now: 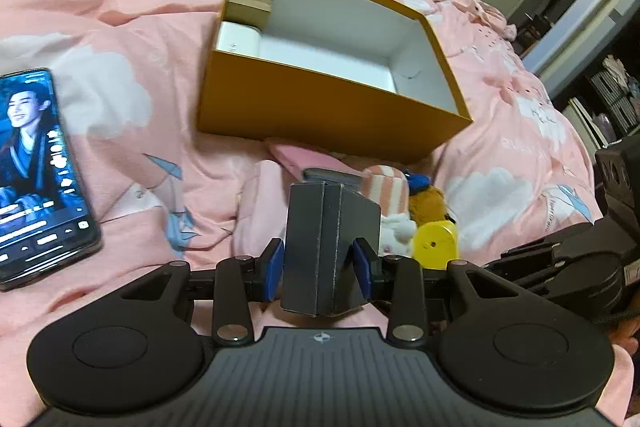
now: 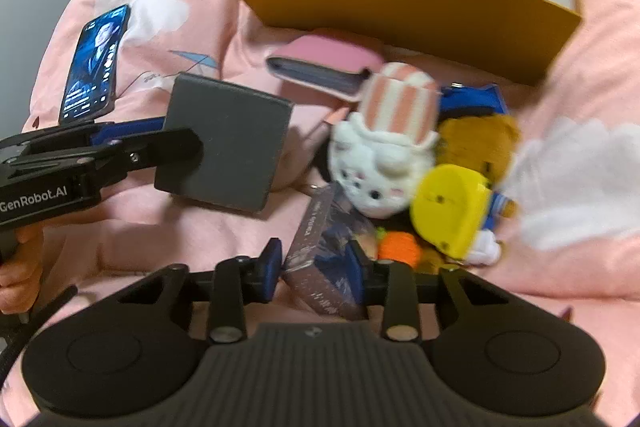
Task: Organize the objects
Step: 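Grasp the dark photo card pack with the right tool while the left tool holds the grey box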
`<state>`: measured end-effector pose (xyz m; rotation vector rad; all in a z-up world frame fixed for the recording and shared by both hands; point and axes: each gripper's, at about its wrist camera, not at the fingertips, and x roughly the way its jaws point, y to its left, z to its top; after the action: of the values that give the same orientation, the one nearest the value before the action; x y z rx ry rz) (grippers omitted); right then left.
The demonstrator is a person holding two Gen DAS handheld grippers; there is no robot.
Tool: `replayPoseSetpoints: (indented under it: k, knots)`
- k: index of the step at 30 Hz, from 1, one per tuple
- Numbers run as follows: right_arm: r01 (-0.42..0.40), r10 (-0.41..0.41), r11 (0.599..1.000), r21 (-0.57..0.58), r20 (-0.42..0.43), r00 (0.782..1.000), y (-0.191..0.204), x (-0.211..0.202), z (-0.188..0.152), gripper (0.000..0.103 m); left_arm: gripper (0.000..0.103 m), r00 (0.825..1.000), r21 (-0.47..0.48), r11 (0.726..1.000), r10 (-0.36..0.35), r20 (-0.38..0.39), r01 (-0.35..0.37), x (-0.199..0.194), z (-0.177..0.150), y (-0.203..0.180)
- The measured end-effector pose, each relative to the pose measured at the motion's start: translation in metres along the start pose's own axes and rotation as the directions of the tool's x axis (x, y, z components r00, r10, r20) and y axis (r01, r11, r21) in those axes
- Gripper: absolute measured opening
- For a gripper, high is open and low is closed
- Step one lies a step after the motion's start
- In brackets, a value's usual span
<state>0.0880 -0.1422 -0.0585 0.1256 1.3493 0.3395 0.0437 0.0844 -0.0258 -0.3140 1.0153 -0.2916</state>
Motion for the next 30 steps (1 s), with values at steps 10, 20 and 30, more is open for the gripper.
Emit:
replayPoseSetpoints:
  k: [10,20,30]
  knots:
    - [0.005,-0.006,0.999,-0.043,-0.016,1.0,-0.003,-0.003,0.0,0.033,0.042,0.997,0.045,0.999,-0.02,-0.076,0.023,0.024,-0.003,-0.016]
    - [0.075,-0.118,0.944,-0.321,-0.115,0.986,0.03,0.028,0.028,0.034,0.042,0.998,0.045,0.999,-0.007,-0.07,0.01,0.023,-0.003,-0.016]
    - [0.017,-0.092,0.935,-0.354,-0.196,0.976,0.03,0.043,0.039,0.028,0.041,0.999,0.042,0.999,0.005,-0.043,-0.003,0.018,-0.001,-0.012]
